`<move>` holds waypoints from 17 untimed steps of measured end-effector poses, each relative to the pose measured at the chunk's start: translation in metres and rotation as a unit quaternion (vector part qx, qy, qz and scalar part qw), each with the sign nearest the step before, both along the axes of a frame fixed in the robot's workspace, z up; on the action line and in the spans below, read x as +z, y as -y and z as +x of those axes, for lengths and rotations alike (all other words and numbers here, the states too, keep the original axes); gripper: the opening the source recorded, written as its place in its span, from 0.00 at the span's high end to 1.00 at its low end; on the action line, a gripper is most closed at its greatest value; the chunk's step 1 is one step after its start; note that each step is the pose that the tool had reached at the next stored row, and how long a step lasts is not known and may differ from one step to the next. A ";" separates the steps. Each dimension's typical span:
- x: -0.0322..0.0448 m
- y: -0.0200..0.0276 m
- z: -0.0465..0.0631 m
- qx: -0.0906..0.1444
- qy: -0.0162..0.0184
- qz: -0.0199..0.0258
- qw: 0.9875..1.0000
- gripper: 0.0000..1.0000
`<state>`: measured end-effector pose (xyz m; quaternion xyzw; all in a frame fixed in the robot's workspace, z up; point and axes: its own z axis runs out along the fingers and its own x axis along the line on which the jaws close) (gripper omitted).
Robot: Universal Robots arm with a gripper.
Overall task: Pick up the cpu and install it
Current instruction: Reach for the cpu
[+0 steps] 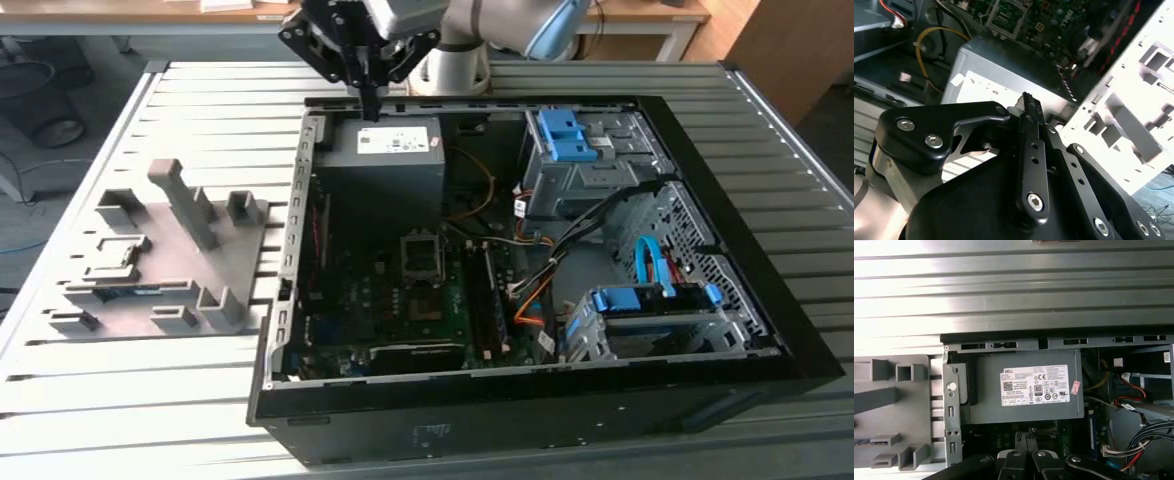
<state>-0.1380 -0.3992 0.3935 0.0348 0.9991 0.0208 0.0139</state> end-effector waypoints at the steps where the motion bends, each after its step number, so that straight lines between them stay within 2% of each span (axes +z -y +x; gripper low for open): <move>1: 0.0000 0.0000 -0.004 0.000 0.000 0.000 1.000 0.90; 9: 0.0001 0.0000 -0.041 0.000 0.003 0.000 1.000 0.90; 17: 0.0000 0.0000 -0.076 0.000 0.007 0.000 1.000 0.90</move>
